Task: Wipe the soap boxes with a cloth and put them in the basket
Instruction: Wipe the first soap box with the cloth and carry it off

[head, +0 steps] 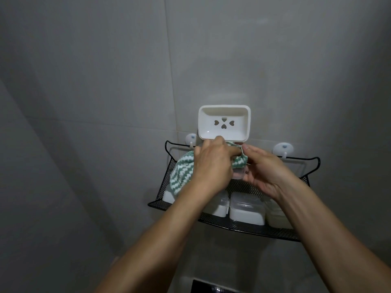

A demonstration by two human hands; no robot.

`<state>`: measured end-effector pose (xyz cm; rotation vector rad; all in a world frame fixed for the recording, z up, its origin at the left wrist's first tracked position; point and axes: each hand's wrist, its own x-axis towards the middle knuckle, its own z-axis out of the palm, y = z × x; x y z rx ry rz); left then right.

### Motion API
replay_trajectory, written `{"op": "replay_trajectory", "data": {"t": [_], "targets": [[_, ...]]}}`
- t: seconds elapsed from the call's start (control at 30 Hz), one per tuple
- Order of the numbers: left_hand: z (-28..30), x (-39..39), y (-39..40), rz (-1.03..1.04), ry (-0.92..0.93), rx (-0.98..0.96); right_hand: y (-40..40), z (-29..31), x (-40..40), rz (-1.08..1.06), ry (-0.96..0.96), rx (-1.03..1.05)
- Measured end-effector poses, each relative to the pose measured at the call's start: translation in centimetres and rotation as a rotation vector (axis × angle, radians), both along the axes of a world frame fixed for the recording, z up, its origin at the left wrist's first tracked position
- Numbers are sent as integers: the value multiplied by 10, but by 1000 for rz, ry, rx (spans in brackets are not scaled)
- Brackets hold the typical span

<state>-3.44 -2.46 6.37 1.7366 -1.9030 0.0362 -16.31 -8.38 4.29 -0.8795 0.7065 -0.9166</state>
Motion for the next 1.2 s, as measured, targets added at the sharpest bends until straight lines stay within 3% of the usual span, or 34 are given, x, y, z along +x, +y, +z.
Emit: {"op": "replay_trajectory", "data": {"t": [0.17,0.33,0.63,1.07,1.2], "targets": [[8,8,4,-105,40,116,2,8,-6,25,-30,-3],[9,9,12,-191,-36,178,0,16,-12,-6,9,-1],[4,35,21,-127,-352,-17,-1,13,-16,-4,48,-12],[-5,5,33,-262,-171,41,7,16,-6,-64,53,-7],[-3,19,32,-228,-230,59,10,15,-11,-46,125,-25]]}}
